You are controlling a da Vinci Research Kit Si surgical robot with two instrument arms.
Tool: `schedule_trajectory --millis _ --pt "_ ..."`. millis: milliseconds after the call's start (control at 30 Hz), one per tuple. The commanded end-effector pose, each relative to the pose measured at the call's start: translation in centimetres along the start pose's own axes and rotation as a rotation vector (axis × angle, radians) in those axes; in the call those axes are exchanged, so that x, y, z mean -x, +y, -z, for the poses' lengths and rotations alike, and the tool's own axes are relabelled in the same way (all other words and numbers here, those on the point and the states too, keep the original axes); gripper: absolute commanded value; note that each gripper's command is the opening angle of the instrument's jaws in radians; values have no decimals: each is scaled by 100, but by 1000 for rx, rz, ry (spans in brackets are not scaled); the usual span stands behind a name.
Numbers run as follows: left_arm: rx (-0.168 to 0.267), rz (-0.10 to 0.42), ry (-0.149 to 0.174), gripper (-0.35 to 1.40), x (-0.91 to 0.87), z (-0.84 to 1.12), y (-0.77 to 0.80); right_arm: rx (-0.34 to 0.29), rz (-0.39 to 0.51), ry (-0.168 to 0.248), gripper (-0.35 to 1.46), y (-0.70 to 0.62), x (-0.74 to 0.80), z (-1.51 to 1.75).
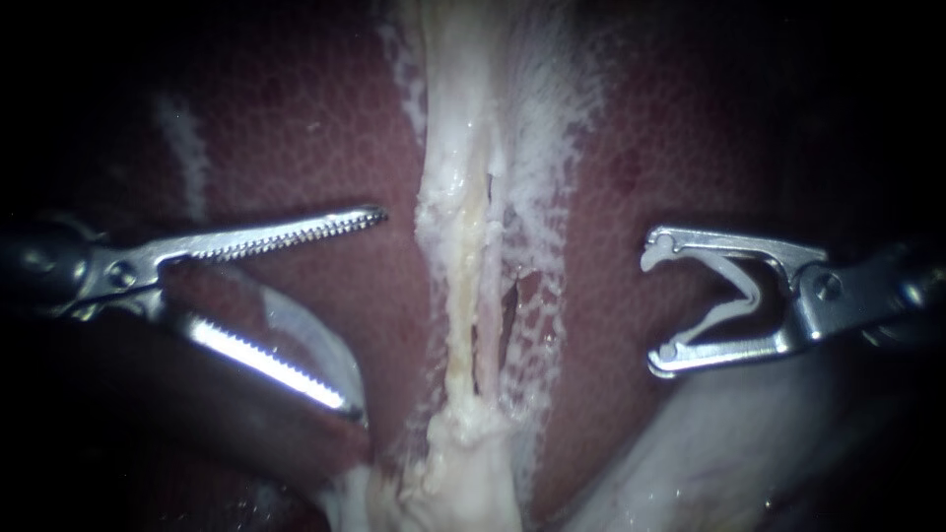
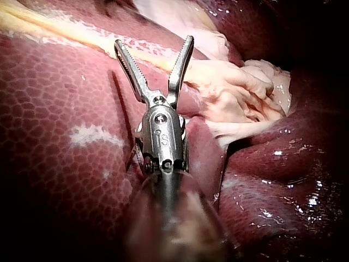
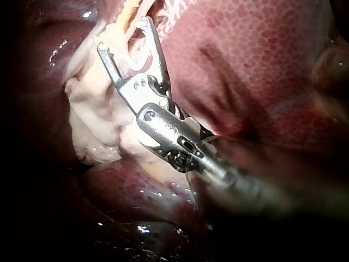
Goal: Grabbing gallbladder
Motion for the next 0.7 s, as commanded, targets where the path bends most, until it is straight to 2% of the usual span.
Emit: schedule_trajectory --millis 33,200,300,600,700 --pt "1 0 0 123 0 0 0 0 0 0 60 0 0 0" --pt "1 1 0 121 1 1 2 0 0 0 60 0 0 0" --pt "27 57 14 116 1 1 5 0 0 0 60 0 1 0" --pt "52 159 93 104 -5 -18 18 0 1 0 60 0 1 0" --pt "59 189 99 101 -10 -25 22 0 1 0 60 0 1 0"
